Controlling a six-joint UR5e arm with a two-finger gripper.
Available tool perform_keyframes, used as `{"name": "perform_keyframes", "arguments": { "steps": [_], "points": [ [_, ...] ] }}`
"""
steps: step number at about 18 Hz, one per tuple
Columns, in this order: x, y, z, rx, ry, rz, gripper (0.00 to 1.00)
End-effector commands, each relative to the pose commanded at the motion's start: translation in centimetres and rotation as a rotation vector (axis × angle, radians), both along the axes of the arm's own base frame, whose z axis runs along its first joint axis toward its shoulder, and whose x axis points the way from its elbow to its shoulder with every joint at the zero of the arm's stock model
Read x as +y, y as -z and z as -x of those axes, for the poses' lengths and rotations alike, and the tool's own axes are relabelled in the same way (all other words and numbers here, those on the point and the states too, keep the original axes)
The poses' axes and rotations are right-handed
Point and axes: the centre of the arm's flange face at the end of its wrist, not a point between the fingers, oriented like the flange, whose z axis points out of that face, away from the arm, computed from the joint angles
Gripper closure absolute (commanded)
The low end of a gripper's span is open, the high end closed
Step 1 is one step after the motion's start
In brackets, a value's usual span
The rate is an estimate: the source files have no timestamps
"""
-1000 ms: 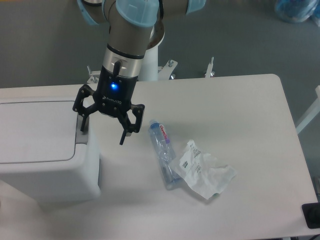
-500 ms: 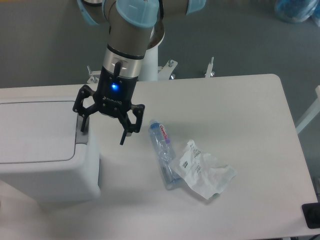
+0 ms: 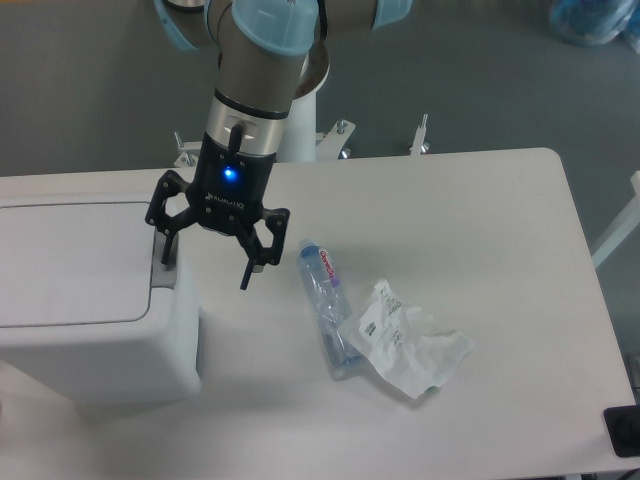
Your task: Open the trash can
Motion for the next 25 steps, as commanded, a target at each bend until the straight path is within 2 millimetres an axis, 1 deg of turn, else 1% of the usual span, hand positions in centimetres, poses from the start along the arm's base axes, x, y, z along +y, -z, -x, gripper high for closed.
{"name": "perform_keyframes", "arguments": {
  "steps": [11, 16, 18, 21, 25],
  "points": [
    [0.1, 0.3, 0.2, -0.002, -0.002, 0.004, 0.0],
    [0.1, 0.2, 0.2, -0.004, -0.005, 0.001, 0.0],
    [0.2, -0.9, 0.3, -0.007, -0.026, -0.016, 0.0],
    [0.6, -3.8, 0.7, 0.039, -0.024, -0.067, 0.0],
    [1.2, -5.8, 1.4, 0.09, -0.017, -0.092, 0.0]
  ]
}}
